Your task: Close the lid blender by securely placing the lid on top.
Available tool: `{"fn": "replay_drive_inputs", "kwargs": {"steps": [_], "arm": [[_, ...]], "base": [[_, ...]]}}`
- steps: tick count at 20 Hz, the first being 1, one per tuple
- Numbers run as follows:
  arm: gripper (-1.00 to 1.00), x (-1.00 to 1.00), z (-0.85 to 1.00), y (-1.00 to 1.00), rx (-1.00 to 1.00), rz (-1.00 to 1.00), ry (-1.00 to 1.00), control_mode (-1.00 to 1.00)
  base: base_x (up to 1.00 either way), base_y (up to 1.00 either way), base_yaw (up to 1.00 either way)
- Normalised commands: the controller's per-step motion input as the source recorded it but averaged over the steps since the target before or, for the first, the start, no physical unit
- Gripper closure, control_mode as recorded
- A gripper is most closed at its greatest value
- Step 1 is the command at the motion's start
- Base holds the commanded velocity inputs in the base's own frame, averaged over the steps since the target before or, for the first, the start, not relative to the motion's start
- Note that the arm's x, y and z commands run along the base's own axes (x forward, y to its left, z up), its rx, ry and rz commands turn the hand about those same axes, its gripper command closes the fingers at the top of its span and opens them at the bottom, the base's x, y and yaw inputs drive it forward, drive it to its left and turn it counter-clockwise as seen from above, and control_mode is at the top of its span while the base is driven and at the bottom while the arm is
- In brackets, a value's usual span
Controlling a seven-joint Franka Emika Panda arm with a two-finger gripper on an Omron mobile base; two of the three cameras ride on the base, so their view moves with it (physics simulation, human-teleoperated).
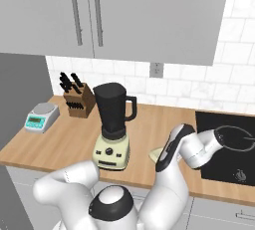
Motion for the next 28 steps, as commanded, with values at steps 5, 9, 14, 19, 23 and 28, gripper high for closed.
{"fn": "replay_drive_inputs", "kwargs": {"steps": [5,9,14,19,23,28], "arm": [[-1.00,0.03,-0.04,-0.07,0.00,0.00,0.00,-1.00],[1.00,0.00,-0.24,0.00,0.00,0.00,0.00,-1.00],[1.00,0.01,-0.01,0.00,0.00,-0.03,0.00,-1.00],[1.00,-0.36,0.35,-0.03,0.07,0.00,-0.20,-1.00],[1.00,-0.53,0.87,-0.13,0.11,0.00,-0.42,-1.00],[1.00,-0.24,1.00,-0.02,0.10,0.00,-0.39,-1.00]], "base": [[0.00,0.00,0.00],[0.00,0.00,0.00],[0.00,0.00,0.00],[0.00,0.00,0.00],[0.00,0.00,0.00],[0.00,0.00,0.00]]}}
